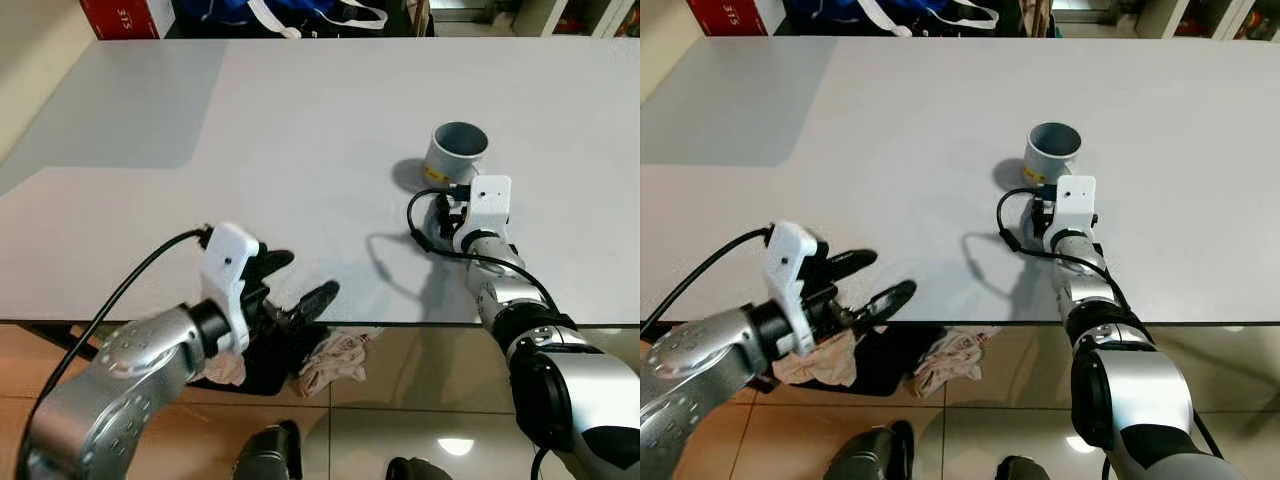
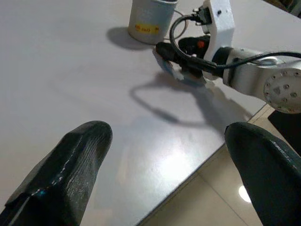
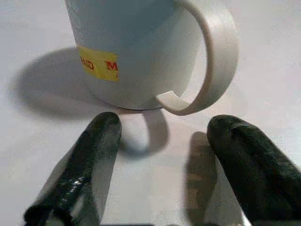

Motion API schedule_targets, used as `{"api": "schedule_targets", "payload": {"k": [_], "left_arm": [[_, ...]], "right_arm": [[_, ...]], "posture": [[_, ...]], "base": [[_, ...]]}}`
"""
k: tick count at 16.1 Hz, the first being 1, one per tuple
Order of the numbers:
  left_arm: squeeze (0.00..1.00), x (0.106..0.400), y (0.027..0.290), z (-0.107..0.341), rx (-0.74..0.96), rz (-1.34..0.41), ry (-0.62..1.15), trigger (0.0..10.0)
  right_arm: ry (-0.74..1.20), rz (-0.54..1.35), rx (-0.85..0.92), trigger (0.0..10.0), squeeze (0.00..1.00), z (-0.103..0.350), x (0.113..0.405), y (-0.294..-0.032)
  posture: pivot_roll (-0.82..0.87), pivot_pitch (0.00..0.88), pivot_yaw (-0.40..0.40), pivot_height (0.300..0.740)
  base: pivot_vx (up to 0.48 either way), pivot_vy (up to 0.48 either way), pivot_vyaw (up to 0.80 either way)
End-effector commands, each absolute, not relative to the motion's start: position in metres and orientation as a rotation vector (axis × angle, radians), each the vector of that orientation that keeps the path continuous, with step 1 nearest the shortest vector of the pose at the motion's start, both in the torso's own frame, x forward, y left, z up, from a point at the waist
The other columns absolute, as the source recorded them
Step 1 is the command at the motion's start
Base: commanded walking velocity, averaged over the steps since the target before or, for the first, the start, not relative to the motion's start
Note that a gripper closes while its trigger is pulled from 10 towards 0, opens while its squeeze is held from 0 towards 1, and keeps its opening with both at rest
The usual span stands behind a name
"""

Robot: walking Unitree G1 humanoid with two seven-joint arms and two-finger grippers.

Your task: Setting the table

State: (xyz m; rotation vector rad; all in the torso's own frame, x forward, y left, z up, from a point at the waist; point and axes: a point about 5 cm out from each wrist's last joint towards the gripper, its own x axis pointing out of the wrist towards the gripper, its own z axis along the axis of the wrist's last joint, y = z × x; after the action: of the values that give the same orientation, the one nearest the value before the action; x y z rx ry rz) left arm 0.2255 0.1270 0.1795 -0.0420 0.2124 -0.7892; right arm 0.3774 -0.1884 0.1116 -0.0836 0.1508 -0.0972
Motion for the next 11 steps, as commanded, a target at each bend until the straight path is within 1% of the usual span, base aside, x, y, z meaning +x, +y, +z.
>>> {"api": "schedule_targets", "payload": {"k": [1,5,6,7,11], "left_arm": [[0.0,0.229,0.125,0.179,-0.035,-0.794,0.201,10.0],[0.0,0.249,0.117,0.179,-0.055,-0.795,0.155,10.0],[0.0,0.253,0.115,0.179,-0.06,-0.795,0.145,10.0],[0.0,0.257,0.113,0.179,-0.065,-0.793,0.137,10.0],[0.0,0.272,0.111,0.17,-0.069,-0.751,0.126,10.0]], "right_arm": [[0.16,-0.092,-0.094,10.0,1.0,0.111,0.378,-0.187],[0.073,-0.083,-0.136,10.0,1.0,0.128,0.383,-0.187],[0.048,-0.084,-0.139,10.0,0.19,0.13,0.383,-0.188],[0.029,-0.082,-0.141,10.0,0.0,0.131,0.382,-0.188],[-0.042,-0.069,-0.142,10.0,0.0,0.128,0.37,-0.189]], "posture": [[0.16,0.089,0.03,0.74],[0.1,0.034,0.019,0.74],[0.08,0.023,0.014,0.74],[0.06,0.016,0.013,0.74],[0.01,0.0,0.007,0.74]], "base": [[0.0,0.0,0.0],[0.0,0.0,0.0],[0.0,0.0,0.0],[0.0,0.0,0.0],[0.0,0.0,0.0]]}}
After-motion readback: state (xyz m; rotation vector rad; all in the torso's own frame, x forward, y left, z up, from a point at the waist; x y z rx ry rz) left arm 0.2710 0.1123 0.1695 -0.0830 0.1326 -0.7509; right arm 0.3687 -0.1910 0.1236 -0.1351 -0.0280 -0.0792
